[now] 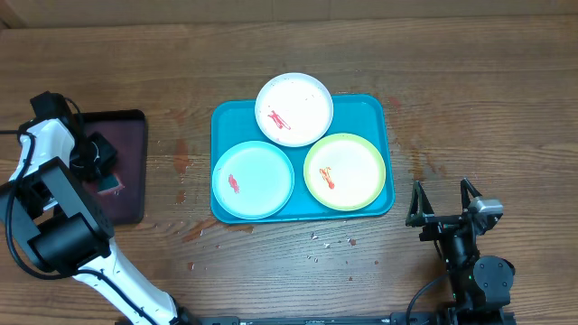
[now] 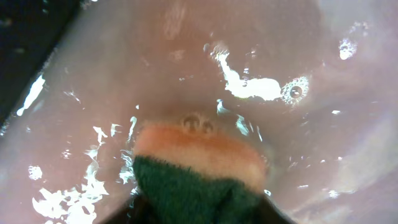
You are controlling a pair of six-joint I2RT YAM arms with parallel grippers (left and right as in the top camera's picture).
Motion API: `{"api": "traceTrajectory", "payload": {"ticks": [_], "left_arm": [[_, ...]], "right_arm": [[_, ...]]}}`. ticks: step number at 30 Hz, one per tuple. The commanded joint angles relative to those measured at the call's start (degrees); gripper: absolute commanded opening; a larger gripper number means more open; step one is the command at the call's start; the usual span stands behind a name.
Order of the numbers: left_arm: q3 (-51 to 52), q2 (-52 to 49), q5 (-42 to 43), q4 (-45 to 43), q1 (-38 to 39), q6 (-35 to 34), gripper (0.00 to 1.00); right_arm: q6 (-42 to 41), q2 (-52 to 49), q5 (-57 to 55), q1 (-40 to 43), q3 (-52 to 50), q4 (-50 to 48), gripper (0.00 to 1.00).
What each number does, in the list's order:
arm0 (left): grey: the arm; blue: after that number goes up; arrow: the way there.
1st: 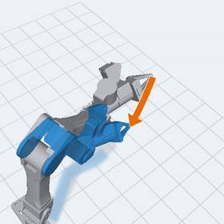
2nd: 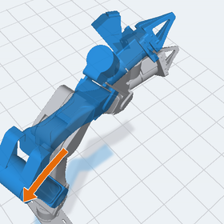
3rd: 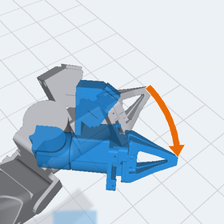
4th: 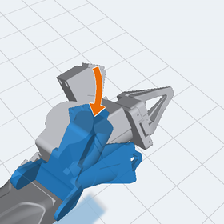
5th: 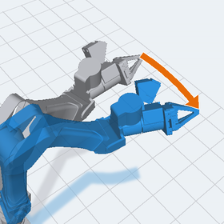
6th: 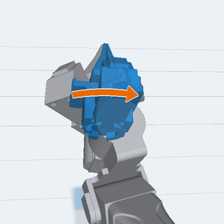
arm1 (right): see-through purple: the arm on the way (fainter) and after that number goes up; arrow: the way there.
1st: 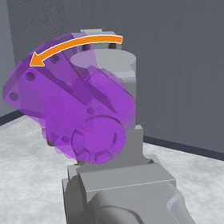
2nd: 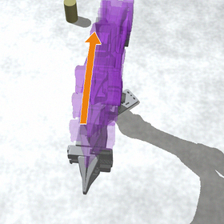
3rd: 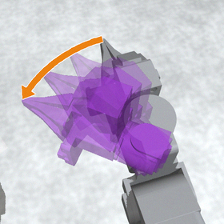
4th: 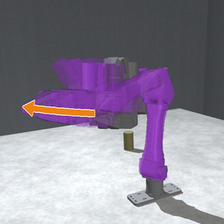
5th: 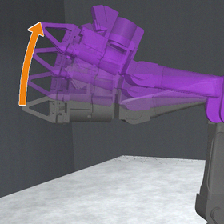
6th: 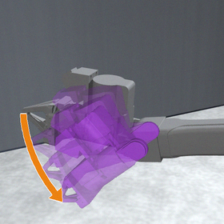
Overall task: Clean dirty plates on tray and stack at the side
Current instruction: 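Dip the held sponge in the basin water with the left gripper, then carry the sponge with the left gripper onto the light-blue plate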
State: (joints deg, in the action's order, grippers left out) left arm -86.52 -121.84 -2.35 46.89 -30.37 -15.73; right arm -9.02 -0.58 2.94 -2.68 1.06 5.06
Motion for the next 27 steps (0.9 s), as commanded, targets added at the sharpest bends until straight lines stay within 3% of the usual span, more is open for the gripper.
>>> {"api": "traceTrajectory", "payload": {"ticks": [1,2,8,20,27], "left_arm": [[1.4,-2.4,-1.2,1.0,0.0,1.5,0.11],[1.4,-2.4,-1.2,1.5,0.0,1.5,0.04],[-0.9,-1.9,-1.0,6.7,0.0,1.6,0.04],[-31.1,1.4,-0.2,34.0,0.0,0.2,0.04],[-35.6,6.5,4.5,34.6,0.2,0.5,0.05]], "right_arm": [[-0.4,0.4,-0.3,-0.3,-0.6,-0.4,1.00],[-0.4,0.4,-0.3,-0.3,-0.6,-0.4,1.00],[-0.4,0.4,-0.3,-0.3,-0.6,-0.4,1.00],[-0.4,0.4,-0.3,-0.3,-0.6,-0.4,1.00],[-0.4,0.4,-0.3,-0.3,-0.6,-0.4,1.00]]}}
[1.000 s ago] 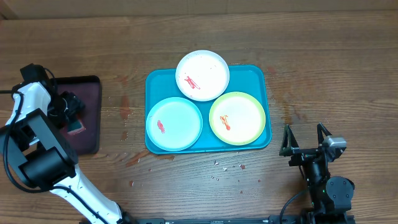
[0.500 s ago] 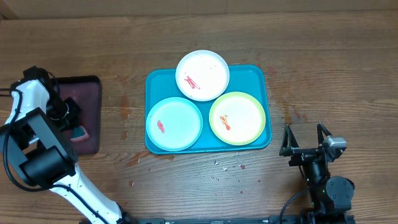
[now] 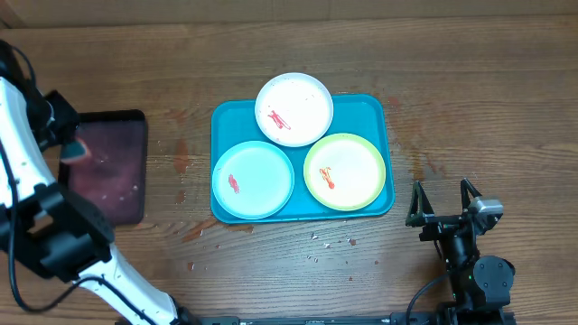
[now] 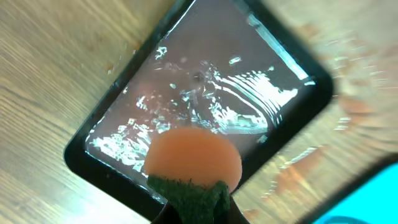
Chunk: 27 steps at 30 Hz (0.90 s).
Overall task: Clean dirty plates on tray and stack at the side
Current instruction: 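Carry the sponge with the left gripper onto the light-blue plate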
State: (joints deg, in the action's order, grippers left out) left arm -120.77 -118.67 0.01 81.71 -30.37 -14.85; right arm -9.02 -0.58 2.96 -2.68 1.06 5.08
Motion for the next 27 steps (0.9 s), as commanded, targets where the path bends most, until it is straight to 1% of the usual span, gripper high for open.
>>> {"api": "traceTrajectory", "payload": {"ticks": [1,3,5,6,9,11,15,16,18,21,23,25,26,27], "left_arm": [[-0.4,3.2,0.6,-0.6,0.3,-0.4,0.04],[3.4,2.3,-1.7,-2.4,0.5,-0.4,0.04],[13.5,0.8,-0.4,-8.5,0.6,-0.6,0.04],[16.1,0.3,0.4,-9.5,0.7,-0.6,0.04],[18.5,-0.5,0.7,-9.3,0.8,-0.5,0.04],[16.2,0.1,0.7,-6.7,0.5,-0.6,0.04],[1.9,2.2,1.4,2.3,0.3,-0.6,0.04],[-1.6,2.9,2.9,4.0,0.5,-0.6,0.04],[-5.4,4.5,7.0,6.3,1.2,-0.6,0.04],[-6.4,7.8,15.3,8.5,3.6,-0.5,0.04],[-5.9,9.2,18.3,10.8,6.6,-0.5,0.04],[-5.3,9.4,18.4,13.7,10.5,0.0,0.05],[-3.5,9.3,18.2,15.1,15.3,1.9,0.04],[-1.9,9.3,17.6,15.0,17.9,2.0,0.04]], "right_arm": [[-0.4,0.4,-0.3,-0.3,-0.6,-0.4,1.00],[-0.4,0.4,-0.3,-0.3,-0.6,-0.5,1.00],[-0.4,0.4,-0.3,-0.3,-0.6,-0.5,1.00],[-0.4,0.4,-0.3,-0.3,-0.6,-0.4,1.00],[-0.4,0.4,-0.3,-0.3,-0.6,-0.4,1.00],[-0.4,0.4,-0.3,-0.3,-0.6,-0.5,1.00],[-0.4,0.4,-0.3,-0.3,-0.6,-0.5,1.00],[-0.4,0.4,-0.3,-0.3,-0.6,-0.4,1.00],[-0.4,0.4,-0.3,-0.3,-0.6,-0.4,1.00],[-0.4,0.4,-0.3,-0.3,-0.6,-0.4,1.00],[-0.4,0.4,-0.3,-0.3,-0.6,-0.4,1.00],[-0.4,0.4,-0.3,-0.3,-0.6,-0.5,1.00],[-0.4,0.4,-0.3,-0.3,-0.6,-0.4,1.00],[-0.4,0.4,-0.3,-0.3,-0.6,-0.5,1.00]]}}
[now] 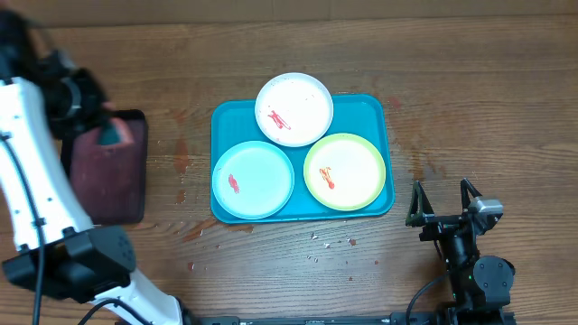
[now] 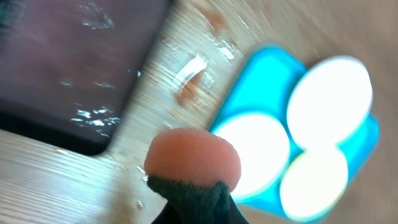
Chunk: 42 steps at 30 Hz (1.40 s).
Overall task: Clean dirty plates on tray and stack at the side
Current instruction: 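Carry the sponge with the left gripper onto the light-blue plate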
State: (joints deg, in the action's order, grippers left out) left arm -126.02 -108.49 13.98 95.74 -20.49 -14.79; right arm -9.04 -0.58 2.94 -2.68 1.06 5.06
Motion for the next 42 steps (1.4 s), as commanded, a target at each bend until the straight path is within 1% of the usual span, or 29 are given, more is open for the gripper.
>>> {"api": "traceTrajectory", "payload": {"ticks": [1,3,4,7,10,13,14,15,18,20,24,25,27,28,29,30,33,35,39,40,42], "left_arm": [[5.4,-0.9,3.0,0.0,11.0,1.9,0.04],[10.1,-0.9,2.9,-4.2,16.2,1.6,0.04],[12.9,-0.9,2.6,-7.0,18.9,0.3,0.04],[22.1,-0.9,0.0,-16.4,26.7,-5.8,0.04],[29.9,-0.9,-2.9,-24.5,32.7,-11.8,0.04],[36.0,-0.9,-5.8,-31.6,37.7,-15.5,0.04],[37.9,-0.9,-7.8,-33.7,39.4,-17.7,0.04],[38.7,-0.9,-9.0,-34.5,40.1,-19.0,0.04],[42.6,-0.9,-16.8,-37.9,43.3,-27.7,0.04],[44.9,-0.9,-19.7,-39.7,44.4,-31.3,0.04],[49.6,-0.9,-20.1,-43.7,44.4,-31.7,0.04],[50.3,-0.9,-20.1,-44.3,44.2,-31.6,0.06],[50.6,-0.9,-20.1,-44.4,44.1,-31.4,0.31],[50.5,-0.9,-20.1,-44.4,44.1,-30.9,0.39],[50.2,-0.9,-19.8,-44.6,44.1,-29.7,0.44],[49.7,-0.9,-19.2,-44.5,44.1,-28.2,0.46],[45.3,-0.9,-14.8,-42.3,43.6,-21.7,0.49],[40.3,-0.9,-12.4,-38.5,43.0,-19.6,0.49],[27.4,-0.3,-12.0,-27.0,41.3,-19.2,0.45],[20.9,0.7,-12.0,-21.7,40.2,-18.9,0.44],[16.1,2.7,-12.1,-18.6,39.0,-18.3,0.43]], "right_arm": [[-0.4,0.4,-0.3,-0.3,-0.6,-0.4,1.00],[-0.4,0.4,-0.3,-0.3,-0.6,-0.4,1.00],[-0.4,0.4,-0.3,-0.3,-0.6,-0.4,1.00],[-0.4,0.4,-0.3,-0.3,-0.6,-0.4,1.00],[-0.4,0.4,-0.3,-0.3,-0.6,-0.4,1.00],[-0.4,0.4,-0.3,-0.3,-0.6,-0.4,1.00],[-0.4,0.4,-0.3,-0.3,-0.6,-0.4,1.00],[-0.4,0.4,-0.3,-0.3,-0.6,-0.4,1.00],[-0.4,0.4,-0.3,-0.3,-0.6,-0.4,1.00],[-0.4,0.4,-0.3,-0.3,-0.6,-0.4,1.00],[-0.4,0.4,-0.3,-0.3,-0.6,-0.4,1.00],[-0.4,0.4,-0.3,-0.3,-0.6,-0.4,1.00],[-0.4,0.4,-0.3,-0.3,-0.6,-0.4,1.00],[-0.4,0.4,-0.3,-0.3,-0.6,-0.4,1.00],[-0.4,0.4,-0.3,-0.3,-0.6,-0.4,1.00],[-0.4,0.4,-0.3,-0.3,-0.6,-0.4,1.00],[-0.4,0.4,-0.3,-0.3,-0.6,-0.4,1.00],[-0.4,0.4,-0.3,-0.3,-0.6,-0.4,1.00],[-0.4,0.4,-0.3,-0.3,-0.6,-0.4,1.00],[-0.4,0.4,-0.3,-0.3,-0.6,-0.4,1.00],[-0.4,0.4,-0.3,-0.3,-0.6,-0.4,1.00]]}}
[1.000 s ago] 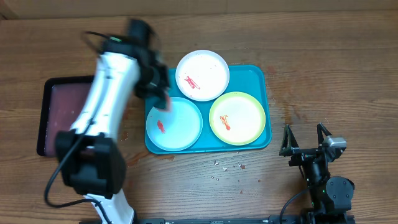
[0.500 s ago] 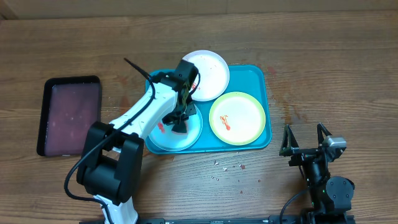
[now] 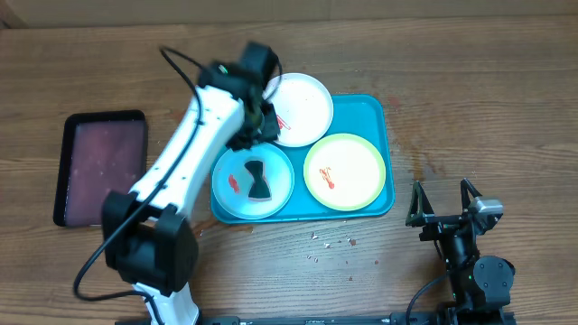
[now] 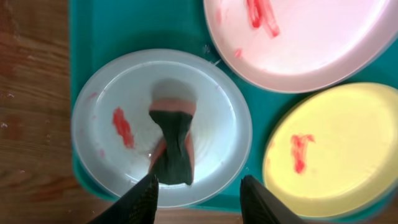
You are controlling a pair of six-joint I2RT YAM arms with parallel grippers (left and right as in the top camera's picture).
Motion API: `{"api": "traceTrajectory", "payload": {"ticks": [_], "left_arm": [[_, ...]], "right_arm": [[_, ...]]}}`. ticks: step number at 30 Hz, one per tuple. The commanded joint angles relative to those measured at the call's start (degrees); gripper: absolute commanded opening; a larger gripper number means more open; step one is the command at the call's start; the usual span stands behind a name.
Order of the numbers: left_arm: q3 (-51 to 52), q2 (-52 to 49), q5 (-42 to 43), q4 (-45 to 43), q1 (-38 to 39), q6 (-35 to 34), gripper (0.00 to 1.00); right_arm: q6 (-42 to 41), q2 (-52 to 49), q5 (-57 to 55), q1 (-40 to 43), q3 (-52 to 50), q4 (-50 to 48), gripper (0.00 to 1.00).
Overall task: Clean dirty plates on tray and stack at the side
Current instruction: 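Carry the sponge with the left gripper onto the light-blue plate, then grip the light-blue plate rim with the right gripper to steady it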
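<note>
Three dirty plates sit on the teal tray. They are a white plate at the back, a yellow-green plate at the right, and a pale blue plate at the front left. Each carries a red smear. A sponge, orange with a dark green side, lies loose on the blue plate, also seen as the sponge from overhead. My left gripper hangs open just above it, holding nothing. My right gripper stands open at the table's front right, away from the tray.
A dark tray of reddish water lies at the left of the wooden table. Small crumbs are scattered in front of the teal tray. Reddish stains mark the wood to the right of the teal tray.
My left gripper was shut on the sponge above the water tray's far right corner. Now it is open over the blue plate, and the sponge lies on that plate. The right arm is unmoved.
The sponge in my left gripper was pressed into the water of the dark tray. Then it was held above that tray. Then it hung past the tray's edge with the plates in sight. Now it lies released on the blue plate.
</note>
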State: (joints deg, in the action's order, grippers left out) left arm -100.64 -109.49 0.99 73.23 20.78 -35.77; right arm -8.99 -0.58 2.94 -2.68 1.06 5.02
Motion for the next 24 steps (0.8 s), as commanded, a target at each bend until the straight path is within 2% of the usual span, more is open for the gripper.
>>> {"api": "traceTrajectory", "payload": {"ticks": [1,4,5,6,8,9,11,15,17,18,19,21,23,24], "left_arm": [[-11.0,5.2,0.8,4.8,-3.1,2.9,0.44],[-12.3,10.7,-0.2,5.5,-5.8,3.0,0.50],[-12.3,12.5,-0.3,5.9,-6.8,3.0,0.62],[-12.3,14.1,-0.3,6.5,-8.1,3.0,1.00],[-12.3,16.5,-0.4,8.6,-10.3,3.1,1.00],[-12.3,17.2,-0.7,10.0,-11.2,3.1,1.00],[-12.3,17.8,-2.5,12.8,-12.3,3.0,1.00],[-11.5,17.5,-6.4,17.1,-12.9,3.1,1.00],[-11.1,17.3,-6.5,17.7,-12.9,3.0,1.00],[-11.1,17.1,-6.1,18.1,-12.9,3.0,0.99],[-11.0,17.0,-5.5,18.4,-12.9,3.0,1.00],[-11.0,16.7,-4.3,18.4,-12.8,3.1,1.00],[-10.9,16.6,-3.8,18.4,-12.8,3.0,1.00],[-10.9,16.5,-3.8,18.4,-12.8,3.0,1.00]], "right_arm": [[-0.4,0.4,-0.3,-0.3,-0.6,-0.4,1.00],[-1.1,0.4,0.3,-0.3,-0.6,-1.3,1.00],[-2.7,0.4,1.8,-0.3,-0.6,-2.5,1.00],[-6.5,0.4,6.4,-0.3,-0.6,-3.1,1.00],[-12.4,0.4,13.0,-0.3,-0.6,-4.0,1.00],[-17.2,0.4,17.0,-0.3,-0.6,-6.2,1.00],[-21.3,0.4,22.6,-0.3,-0.6,-13.5,1.00],[-21.2,0.4,23.2,-0.2,0.8,-36.9,1.00],[-20.4,-0.1,20.2,-0.1,5.8,-38.7,1.00],[-18.9,-0.6,20.2,-0.1,8.7,-36.0,1.00],[-16.1,-1.9,20.1,-0.2,14.1,-28.6,1.00],[-8.7,-6.6,18.8,-0.2,25.3,-10.4,1.00],[-0.2,-16.1,16.4,-0.2,39.0,10.3,1.00],[1.5,-20.9,15.4,-0.2,44.5,17.8,1.00]]}}
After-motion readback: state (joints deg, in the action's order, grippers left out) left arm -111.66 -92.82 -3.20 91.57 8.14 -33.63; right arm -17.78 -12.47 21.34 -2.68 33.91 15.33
